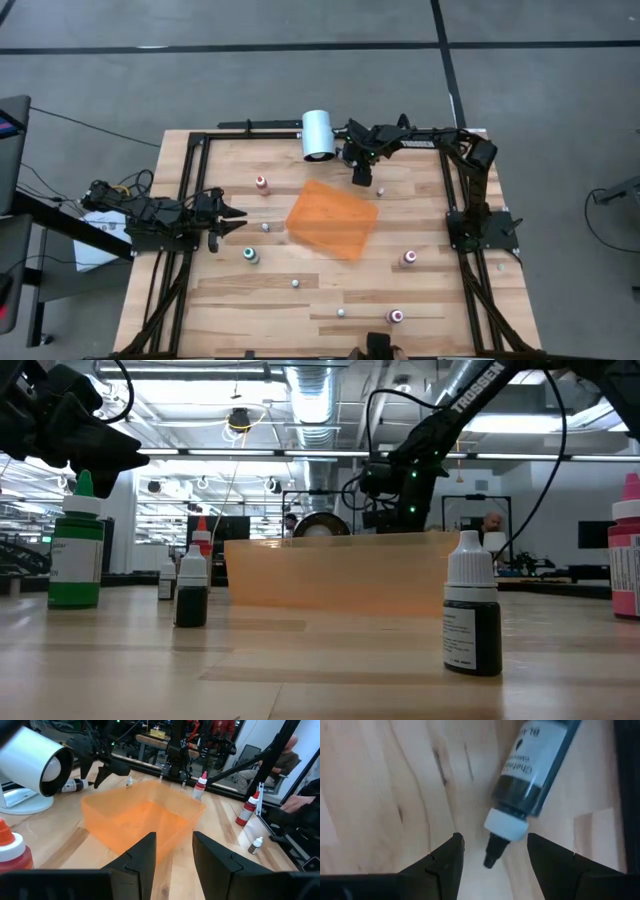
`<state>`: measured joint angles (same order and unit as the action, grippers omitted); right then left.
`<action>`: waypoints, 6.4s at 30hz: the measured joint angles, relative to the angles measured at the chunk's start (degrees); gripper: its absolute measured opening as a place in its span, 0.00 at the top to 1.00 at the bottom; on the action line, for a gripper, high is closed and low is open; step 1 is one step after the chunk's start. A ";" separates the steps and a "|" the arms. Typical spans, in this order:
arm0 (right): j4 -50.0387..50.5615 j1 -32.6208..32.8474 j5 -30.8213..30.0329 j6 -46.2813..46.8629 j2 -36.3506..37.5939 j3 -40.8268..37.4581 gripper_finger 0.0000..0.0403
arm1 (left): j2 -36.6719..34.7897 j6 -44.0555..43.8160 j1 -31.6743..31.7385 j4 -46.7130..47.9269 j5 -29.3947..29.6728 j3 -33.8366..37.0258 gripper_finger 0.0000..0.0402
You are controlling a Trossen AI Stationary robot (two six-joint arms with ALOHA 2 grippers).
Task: Pick & Place food coloring
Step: Put the large black food coloring bottle into the bin
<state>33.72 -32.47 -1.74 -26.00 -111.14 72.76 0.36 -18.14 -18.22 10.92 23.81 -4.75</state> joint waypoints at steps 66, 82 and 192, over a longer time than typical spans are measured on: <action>-3.53 -1.38 1.75 12.65 -3.46 0.25 0.69 | 0.02 0.90 -0.01 0.17 0.74 0.02 0.70; 10.96 1.50 -3.27 8.86 2.34 -0.16 0.71 | 0.00 0.40 -0.01 -1.87 0.90 0.18 0.70; -7.18 47.82 -47.76 -46.31 23.66 0.02 0.67 | 85.17 1.04 29.90 21.29 -43.09 -76.36 0.52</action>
<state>26.54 15.35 -49.50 -72.31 -87.48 72.78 85.53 -17.10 11.69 32.21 -19.28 -81.11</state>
